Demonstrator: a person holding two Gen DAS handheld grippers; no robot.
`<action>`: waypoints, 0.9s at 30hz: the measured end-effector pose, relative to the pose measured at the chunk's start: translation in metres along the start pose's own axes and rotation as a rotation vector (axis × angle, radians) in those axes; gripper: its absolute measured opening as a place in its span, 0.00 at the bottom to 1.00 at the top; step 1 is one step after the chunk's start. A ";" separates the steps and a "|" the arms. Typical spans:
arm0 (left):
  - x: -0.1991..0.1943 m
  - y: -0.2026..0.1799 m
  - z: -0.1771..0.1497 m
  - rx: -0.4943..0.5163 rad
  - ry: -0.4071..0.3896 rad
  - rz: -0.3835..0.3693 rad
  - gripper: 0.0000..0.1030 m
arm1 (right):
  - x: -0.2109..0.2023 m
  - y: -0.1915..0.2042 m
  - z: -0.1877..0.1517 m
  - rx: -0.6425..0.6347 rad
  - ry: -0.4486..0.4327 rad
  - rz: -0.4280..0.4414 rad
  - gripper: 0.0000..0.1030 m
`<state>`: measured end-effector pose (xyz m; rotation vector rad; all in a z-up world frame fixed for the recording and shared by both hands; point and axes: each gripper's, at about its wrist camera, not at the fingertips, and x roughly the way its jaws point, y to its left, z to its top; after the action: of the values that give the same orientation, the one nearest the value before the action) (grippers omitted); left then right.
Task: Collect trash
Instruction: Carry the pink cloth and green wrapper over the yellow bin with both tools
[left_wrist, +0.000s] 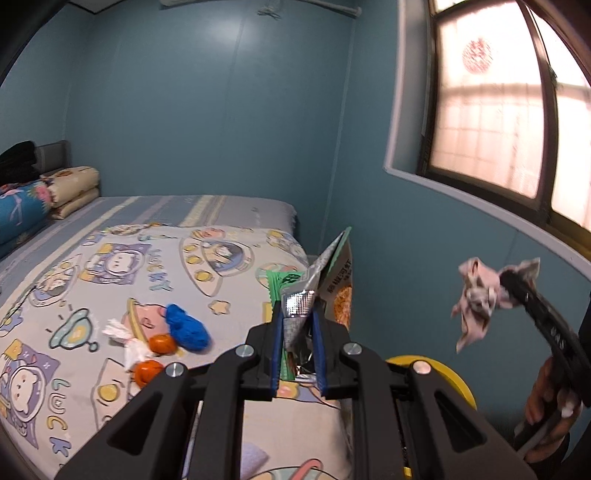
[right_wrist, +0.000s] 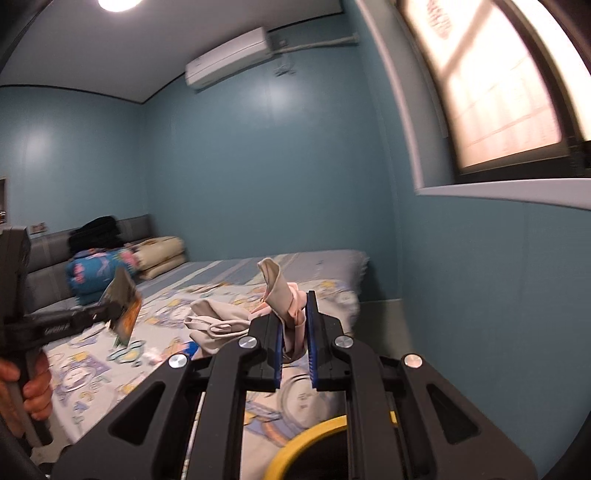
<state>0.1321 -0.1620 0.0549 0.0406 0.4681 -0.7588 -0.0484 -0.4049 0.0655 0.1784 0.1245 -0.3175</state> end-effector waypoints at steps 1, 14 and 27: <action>0.005 -0.007 -0.002 0.012 0.010 -0.013 0.13 | -0.001 -0.004 0.000 0.002 -0.003 -0.015 0.09; 0.049 -0.072 -0.022 0.127 0.089 -0.105 0.13 | 0.000 -0.043 -0.024 -0.030 0.012 -0.166 0.09; 0.088 -0.112 -0.050 0.167 0.191 -0.158 0.13 | 0.014 -0.064 -0.058 -0.014 0.139 -0.196 0.10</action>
<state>0.0930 -0.2914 -0.0123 0.2354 0.5934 -0.9526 -0.0606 -0.4576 -0.0030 0.1748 0.2826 -0.4996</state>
